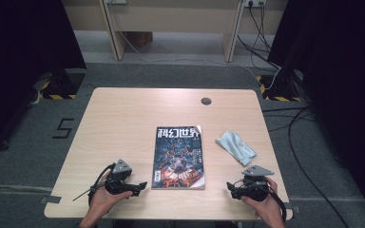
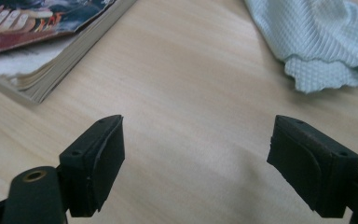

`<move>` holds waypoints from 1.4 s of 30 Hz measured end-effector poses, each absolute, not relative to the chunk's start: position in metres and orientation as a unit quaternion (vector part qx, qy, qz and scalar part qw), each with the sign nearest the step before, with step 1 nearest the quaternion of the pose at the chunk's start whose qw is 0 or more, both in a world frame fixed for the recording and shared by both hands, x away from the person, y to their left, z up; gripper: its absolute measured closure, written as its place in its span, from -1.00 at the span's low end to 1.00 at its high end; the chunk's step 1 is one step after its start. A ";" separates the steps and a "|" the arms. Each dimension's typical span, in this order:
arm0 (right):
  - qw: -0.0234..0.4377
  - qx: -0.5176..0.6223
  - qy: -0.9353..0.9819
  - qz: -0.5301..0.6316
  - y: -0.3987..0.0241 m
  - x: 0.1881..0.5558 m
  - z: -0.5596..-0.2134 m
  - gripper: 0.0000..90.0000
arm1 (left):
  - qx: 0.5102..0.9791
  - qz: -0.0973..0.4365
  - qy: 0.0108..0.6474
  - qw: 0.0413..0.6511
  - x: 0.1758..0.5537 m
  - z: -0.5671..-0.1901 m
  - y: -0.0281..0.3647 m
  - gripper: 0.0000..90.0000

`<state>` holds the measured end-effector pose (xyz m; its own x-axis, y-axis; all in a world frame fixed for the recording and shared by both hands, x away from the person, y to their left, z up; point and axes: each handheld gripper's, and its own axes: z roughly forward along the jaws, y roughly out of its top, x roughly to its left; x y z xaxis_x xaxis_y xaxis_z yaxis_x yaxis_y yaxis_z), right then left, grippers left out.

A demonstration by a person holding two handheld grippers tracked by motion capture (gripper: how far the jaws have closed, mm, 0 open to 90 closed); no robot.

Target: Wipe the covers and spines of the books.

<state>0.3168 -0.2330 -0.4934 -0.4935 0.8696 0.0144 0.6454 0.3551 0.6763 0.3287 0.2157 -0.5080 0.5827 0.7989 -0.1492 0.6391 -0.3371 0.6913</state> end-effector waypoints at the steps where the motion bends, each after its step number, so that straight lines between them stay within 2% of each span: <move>1: 0.179 0.469 0.805 0.315 -0.233 0.315 -0.494 -0.59 | 0.811 0.109 0.443 0.367 0.329 -0.508 0.216 -0.60; 17: 0.167 0.470 0.818 0.286 -0.233 0.300 -0.501 -0.61 | 0.814 0.109 0.440 0.362 0.328 -0.509 0.215 -0.61; 42: 0.165 0.463 0.824 0.281 -0.233 0.300 -0.504 -0.66 | 0.815 0.109 0.440 0.360 0.328 -0.509 0.215 -0.61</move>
